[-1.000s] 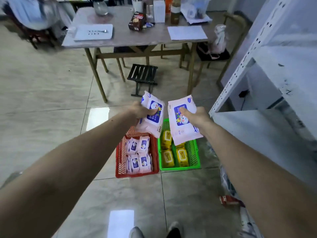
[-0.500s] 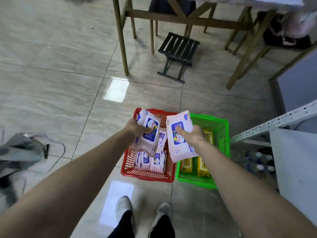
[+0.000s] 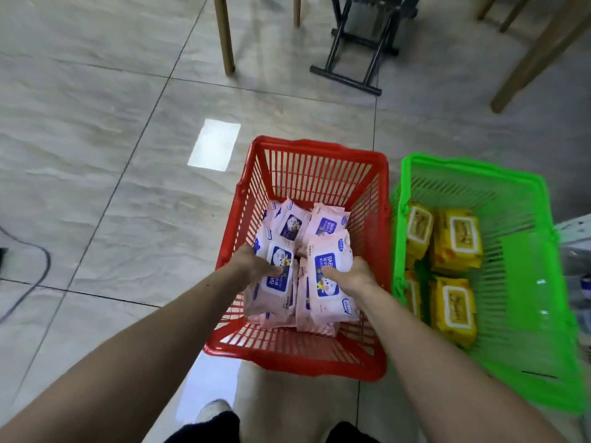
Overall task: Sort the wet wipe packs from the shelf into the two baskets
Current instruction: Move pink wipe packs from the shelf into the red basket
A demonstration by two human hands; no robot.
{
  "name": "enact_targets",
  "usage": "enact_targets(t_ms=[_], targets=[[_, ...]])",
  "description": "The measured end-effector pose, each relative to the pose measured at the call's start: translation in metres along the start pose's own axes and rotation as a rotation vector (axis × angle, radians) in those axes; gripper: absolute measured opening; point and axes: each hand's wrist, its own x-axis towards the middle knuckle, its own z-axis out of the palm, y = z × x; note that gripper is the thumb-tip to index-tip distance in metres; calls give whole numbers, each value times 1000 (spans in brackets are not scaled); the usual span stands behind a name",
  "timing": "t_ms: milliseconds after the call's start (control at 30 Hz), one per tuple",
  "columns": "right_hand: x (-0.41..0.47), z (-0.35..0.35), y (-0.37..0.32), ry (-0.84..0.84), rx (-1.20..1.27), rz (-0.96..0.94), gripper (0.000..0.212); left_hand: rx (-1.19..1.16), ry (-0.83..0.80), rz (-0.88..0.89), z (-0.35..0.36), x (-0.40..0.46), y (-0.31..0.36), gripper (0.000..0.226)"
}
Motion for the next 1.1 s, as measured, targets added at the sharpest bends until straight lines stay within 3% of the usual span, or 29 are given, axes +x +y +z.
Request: enact_targets(t_ms=[133,300,400,467,533,600,733,800,867,933,1100], targets=[[47,29,26,-47,5,14,70,48,-46,-20,25,54,-26,56],[78,39,48,-178,-113,45,55,27,-116,-67,43,91,-44,76],[83,42,53,-249,-119,53,47,118,-92,-24,51,105,-52,83],[83,43,50,-271,-217,21,53,222,-54,19,54,110,-53,79],[81,46,47,-213,-448,-15,81,447,10,137,58,110,-52,72],[72,50,44,-108,-600,-28,103,727,144,310,60,104,-52,82],[57,62,64,57,-796,-287,97,1293,351,592,65,96,-63,134],[54,68,81,73,-935,-429,95,1550,323,760,71,102,-73,128],[56,73,90,53,-1003,-473,100,1594,283,823,74,113,-81,102],[60,75,93,13,-1027,-455,106,1583,257,819,75,124,-87,90],[68,78,93,-59,-971,-383,113,1498,159,772,75,140,-89,129]])
